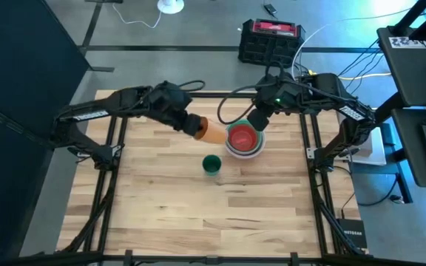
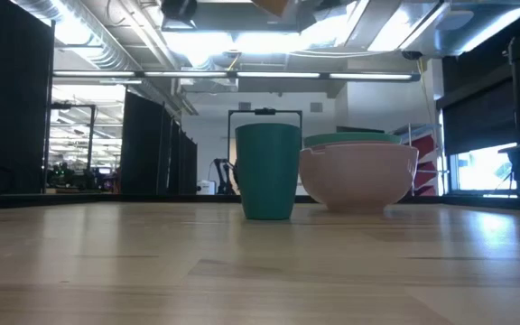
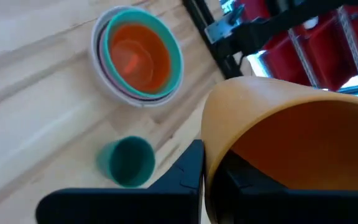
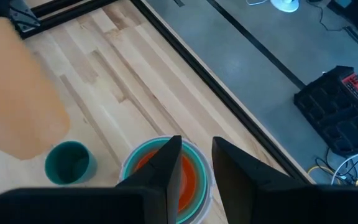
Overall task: Nest bowls inside each other
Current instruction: Stack the yellow cup on top of the teal cup
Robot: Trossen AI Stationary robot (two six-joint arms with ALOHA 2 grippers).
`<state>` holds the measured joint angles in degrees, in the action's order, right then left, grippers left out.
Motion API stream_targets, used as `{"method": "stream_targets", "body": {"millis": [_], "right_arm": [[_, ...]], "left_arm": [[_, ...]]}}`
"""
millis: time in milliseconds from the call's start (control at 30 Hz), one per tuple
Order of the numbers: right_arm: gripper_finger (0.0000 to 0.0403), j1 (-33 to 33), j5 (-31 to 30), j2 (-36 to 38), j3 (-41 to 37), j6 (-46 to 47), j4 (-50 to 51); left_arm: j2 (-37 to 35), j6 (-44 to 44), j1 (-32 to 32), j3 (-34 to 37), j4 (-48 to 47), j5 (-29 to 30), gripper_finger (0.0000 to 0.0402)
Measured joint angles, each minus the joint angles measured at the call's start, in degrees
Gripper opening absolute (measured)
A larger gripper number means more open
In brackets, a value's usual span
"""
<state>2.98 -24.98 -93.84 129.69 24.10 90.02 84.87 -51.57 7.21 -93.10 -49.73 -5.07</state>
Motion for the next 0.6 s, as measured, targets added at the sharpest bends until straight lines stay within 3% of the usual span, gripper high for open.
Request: {"method": "stream_targets", "body": {"millis": [133, 600], "right_arm": [[0.0074, 0.0, 0.12, 0.02, -0.03, -0.36, 0.0], [0.0074, 0.03, 0.12, 0.02, -0.05, -0.61, 0.0]], "left_arm": [[1.9, -0.79, 2.14, 0.0, -0.44, -3.74, 0.0], [10.1, 4.21, -0.55, -3.42, -8.21, -4.52, 0.0]]}}
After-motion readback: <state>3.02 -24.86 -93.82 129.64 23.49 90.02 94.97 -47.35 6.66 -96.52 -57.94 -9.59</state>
